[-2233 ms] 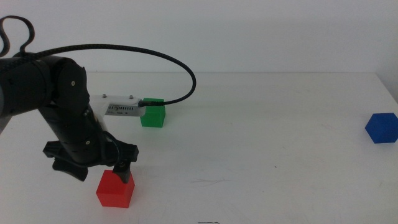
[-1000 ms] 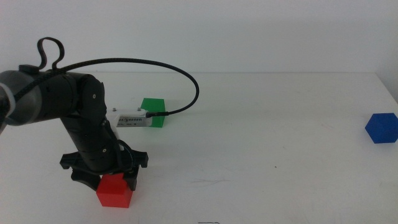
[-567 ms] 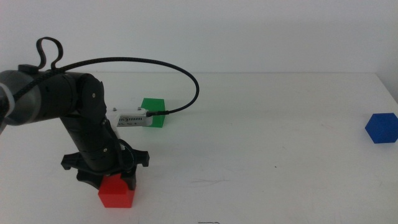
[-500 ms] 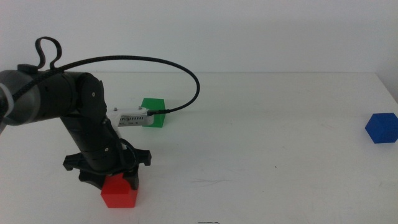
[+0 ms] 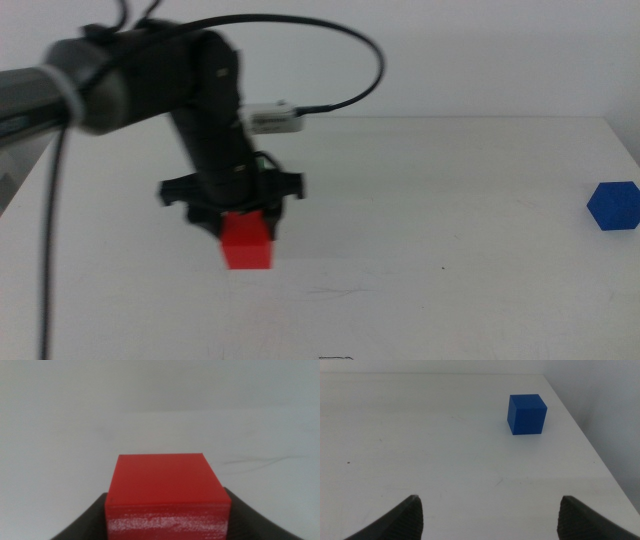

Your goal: Stack red cubes first, then green, then blue cubes in a specific spot.

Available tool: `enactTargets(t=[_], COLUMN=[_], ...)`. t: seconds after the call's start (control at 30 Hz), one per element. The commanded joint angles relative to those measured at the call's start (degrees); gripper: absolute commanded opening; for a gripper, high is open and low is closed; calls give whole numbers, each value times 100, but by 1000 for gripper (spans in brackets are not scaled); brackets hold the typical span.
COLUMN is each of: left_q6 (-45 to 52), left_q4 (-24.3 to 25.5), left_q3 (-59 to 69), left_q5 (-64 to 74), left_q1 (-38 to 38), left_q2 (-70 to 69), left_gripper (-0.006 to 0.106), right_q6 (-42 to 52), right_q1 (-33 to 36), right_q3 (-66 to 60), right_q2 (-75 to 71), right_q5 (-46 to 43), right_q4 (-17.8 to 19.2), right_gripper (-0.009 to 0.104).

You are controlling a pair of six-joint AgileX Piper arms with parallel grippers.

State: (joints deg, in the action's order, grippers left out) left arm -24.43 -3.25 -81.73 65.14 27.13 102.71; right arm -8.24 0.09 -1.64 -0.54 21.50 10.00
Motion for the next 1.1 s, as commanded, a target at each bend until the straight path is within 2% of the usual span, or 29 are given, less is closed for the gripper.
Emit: enactTargets(t=[0.0,0.27,0.53,0.67,1.07], left_q6=[-322,-730,-871,-882,-888], left_q4=[18,17,-50,-211,-224], left_q3=[-580,-1786,-2502,-2615,-2607], left_q5=[134,342,329,286,183], left_q1=[248,832,987,987,988], left_q2=[23,1028,1757,1933,2058], left_gripper=[26,26,26,26,26], right_q6=[54,54,54,54,54], right_q1=[-35,-35,-35,-35,-35], right_q3=[103,103,103,103,103], right_q2=[-128,-128,-128,-128,-128], right_q5=[-414,-414,-414,-414,-414], right_q4=[112,112,112,112,112], right_gripper=[80,80,80,80,80])
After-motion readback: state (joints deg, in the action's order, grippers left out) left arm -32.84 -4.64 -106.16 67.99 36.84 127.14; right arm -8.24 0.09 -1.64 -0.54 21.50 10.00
